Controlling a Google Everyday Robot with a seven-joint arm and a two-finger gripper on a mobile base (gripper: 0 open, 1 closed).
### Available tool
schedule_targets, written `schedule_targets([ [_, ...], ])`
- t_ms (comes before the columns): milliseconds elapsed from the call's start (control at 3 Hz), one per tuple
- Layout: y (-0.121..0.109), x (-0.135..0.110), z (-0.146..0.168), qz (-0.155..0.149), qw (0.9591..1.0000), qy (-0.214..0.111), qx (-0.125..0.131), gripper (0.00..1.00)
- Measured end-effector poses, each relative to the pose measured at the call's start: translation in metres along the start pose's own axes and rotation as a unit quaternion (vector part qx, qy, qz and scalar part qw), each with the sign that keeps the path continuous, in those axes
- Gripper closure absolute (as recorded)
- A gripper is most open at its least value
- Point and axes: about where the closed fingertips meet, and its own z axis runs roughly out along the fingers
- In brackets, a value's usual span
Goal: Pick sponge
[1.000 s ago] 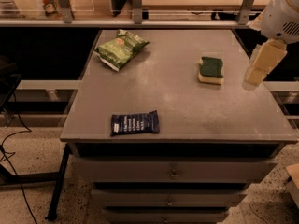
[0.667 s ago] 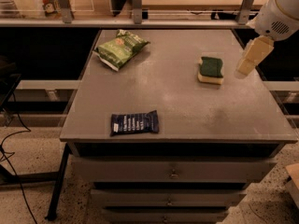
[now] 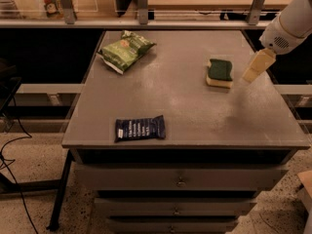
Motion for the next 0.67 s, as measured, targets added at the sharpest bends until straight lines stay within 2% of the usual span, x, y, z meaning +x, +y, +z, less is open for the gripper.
schedule_targets([
  [333, -0.003, -0.002, 0.026, 0.007, 0.9999, -0.004, -0.013, 0.0],
  [667, 0.001, -0.008, 0.048, 0.008, 0.9993, -0.015, -0.034, 0.11],
])
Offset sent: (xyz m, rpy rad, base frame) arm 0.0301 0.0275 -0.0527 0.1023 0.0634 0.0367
